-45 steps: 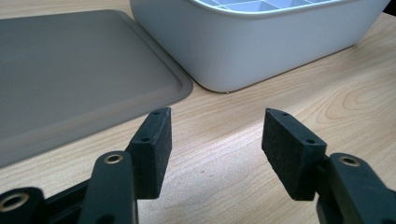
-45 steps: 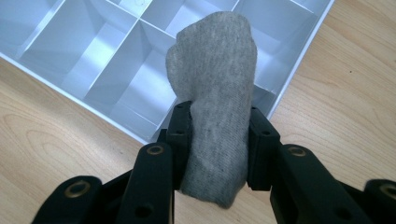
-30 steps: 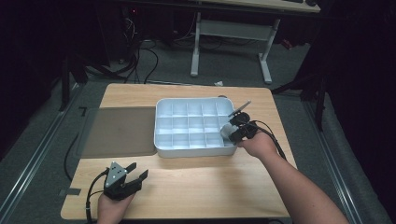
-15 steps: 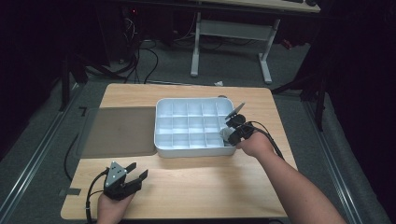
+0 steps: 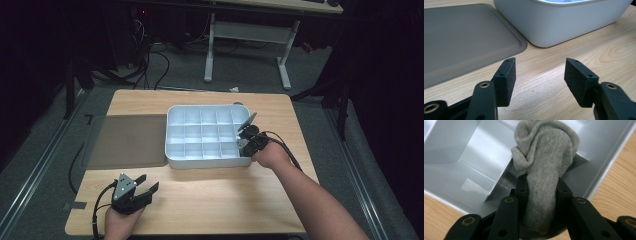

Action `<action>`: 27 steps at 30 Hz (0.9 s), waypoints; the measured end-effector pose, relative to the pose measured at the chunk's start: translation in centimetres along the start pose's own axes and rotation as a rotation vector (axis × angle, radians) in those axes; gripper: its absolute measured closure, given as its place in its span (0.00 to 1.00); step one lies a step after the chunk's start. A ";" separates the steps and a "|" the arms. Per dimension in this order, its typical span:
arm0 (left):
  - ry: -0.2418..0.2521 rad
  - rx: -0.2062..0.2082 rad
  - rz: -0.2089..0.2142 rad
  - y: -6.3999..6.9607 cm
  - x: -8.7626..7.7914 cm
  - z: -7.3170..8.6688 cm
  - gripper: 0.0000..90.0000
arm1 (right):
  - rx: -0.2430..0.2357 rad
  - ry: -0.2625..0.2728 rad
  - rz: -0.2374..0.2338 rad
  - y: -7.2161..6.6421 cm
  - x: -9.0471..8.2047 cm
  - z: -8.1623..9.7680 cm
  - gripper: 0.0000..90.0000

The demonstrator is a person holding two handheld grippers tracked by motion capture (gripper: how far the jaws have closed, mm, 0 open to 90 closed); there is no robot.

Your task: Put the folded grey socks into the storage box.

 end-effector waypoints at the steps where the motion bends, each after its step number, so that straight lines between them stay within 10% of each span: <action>1: 0.001 -0.001 -0.001 0.0 0.0 0.0 0.48 | 0.001 -0.006 -0.001 -0.1 0.2 0.0 0.79; 27: -0.006 -0.004 0.006 0.0 0.1 0.0 0.48 | 0.025 0.027 -0.052 0.3 -2.1 -0.9 0.63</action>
Point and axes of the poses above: each handheld gripper's, and its own axes: x roughly forward along the jaws, z roughly out of its underside, y roughly to its right, the point moved 3 cm from there along x, roughly forward along the jaws, and after that the axes turned 2 degrees about -x, right-handed, at the moved point
